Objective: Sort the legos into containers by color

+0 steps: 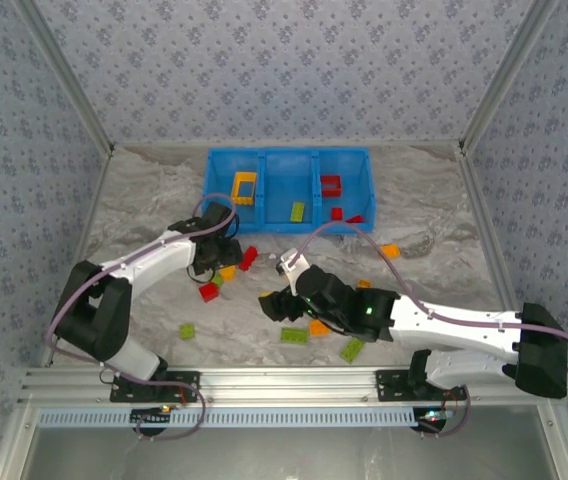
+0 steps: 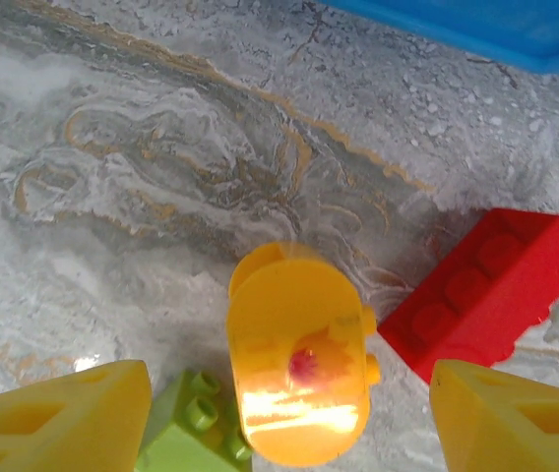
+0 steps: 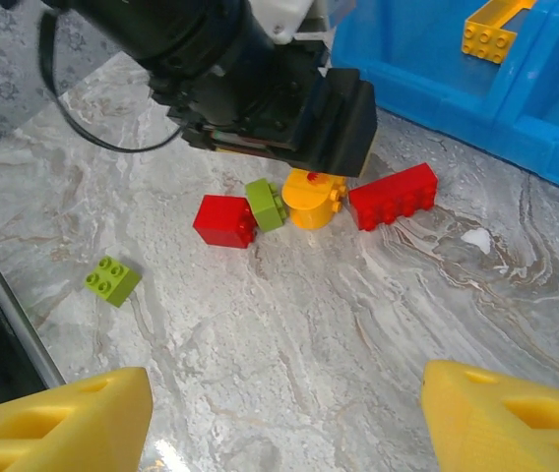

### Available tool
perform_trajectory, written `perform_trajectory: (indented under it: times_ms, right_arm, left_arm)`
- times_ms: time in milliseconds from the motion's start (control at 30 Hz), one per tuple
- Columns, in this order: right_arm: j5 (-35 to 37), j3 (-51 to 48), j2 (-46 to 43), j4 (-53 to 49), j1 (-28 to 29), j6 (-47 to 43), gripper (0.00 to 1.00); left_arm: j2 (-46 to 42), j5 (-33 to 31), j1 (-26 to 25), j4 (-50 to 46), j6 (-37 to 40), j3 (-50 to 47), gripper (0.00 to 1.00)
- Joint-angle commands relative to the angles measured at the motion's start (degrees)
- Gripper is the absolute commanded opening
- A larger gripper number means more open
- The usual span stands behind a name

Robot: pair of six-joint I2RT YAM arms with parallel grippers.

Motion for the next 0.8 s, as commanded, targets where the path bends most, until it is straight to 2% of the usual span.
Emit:
perform_trajectory:
  times_ms: [0,167,300,767]
  right_arm:
    - [0.7,-0.4,-0.03,2.52,0.4,1.35,0.75]
    - [0.11,0.68,-0.03,2.36,0.4,0.57,0.75]
    - [-0.09,0.8,0.47,2.67,0.4,0.83,0.75]
    - [0.08,1.28,1.41,2.25,0.22,1.56,0.75]
  left_arm:
    - [3.79,1.27,0.56,2.16,1.34,3.24,0.74]
    - [7.25,0.2,0.6,1.3,0.43,4.83,0.71]
    - [8.89,-0.45,0.45,1.11,-0.4,5.07,0.65]
    - [9.86,-2.8,-2.14,-1.25,-2.58,3.45,0.53]
